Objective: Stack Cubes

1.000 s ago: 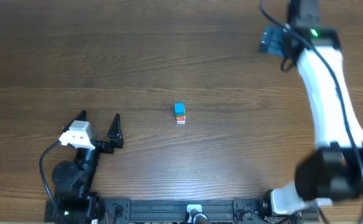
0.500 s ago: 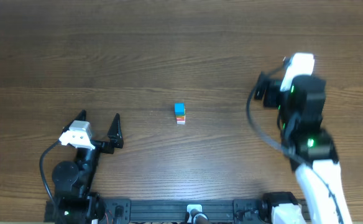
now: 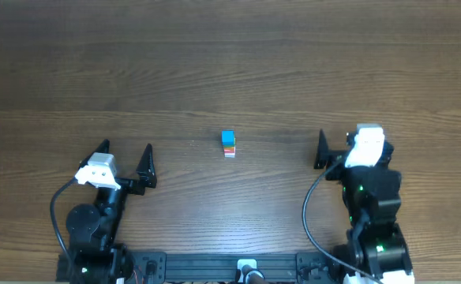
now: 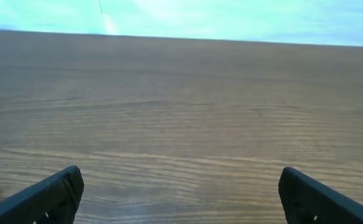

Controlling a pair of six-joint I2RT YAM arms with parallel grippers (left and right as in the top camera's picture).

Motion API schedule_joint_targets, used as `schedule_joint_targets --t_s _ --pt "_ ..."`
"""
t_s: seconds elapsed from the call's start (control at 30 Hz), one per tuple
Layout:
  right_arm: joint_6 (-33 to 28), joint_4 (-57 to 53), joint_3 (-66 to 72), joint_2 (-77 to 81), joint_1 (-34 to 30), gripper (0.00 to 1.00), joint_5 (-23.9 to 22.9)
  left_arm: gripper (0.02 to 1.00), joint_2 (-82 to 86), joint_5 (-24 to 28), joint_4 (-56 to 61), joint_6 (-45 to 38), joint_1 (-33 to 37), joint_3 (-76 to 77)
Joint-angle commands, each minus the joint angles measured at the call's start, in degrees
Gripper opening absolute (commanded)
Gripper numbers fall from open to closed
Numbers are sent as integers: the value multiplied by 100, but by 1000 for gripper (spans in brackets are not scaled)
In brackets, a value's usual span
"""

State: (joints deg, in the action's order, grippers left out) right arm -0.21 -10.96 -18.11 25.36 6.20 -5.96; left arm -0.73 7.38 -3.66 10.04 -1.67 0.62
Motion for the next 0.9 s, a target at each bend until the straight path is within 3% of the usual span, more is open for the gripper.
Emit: schedule_joint_targets --t_s 0.03,0.57,0.9 --pt "-28 203 424 -496 -116 991 50 998 39 72 -2 -63 35 -31" --pt "-28 2184 1786 -1311 -354 993 28 998 39 72 -2 -63 35 -31" --pt "-208 1974 1781 -1311 -354 993 -11 998 39 72 -2 -63 35 -31"
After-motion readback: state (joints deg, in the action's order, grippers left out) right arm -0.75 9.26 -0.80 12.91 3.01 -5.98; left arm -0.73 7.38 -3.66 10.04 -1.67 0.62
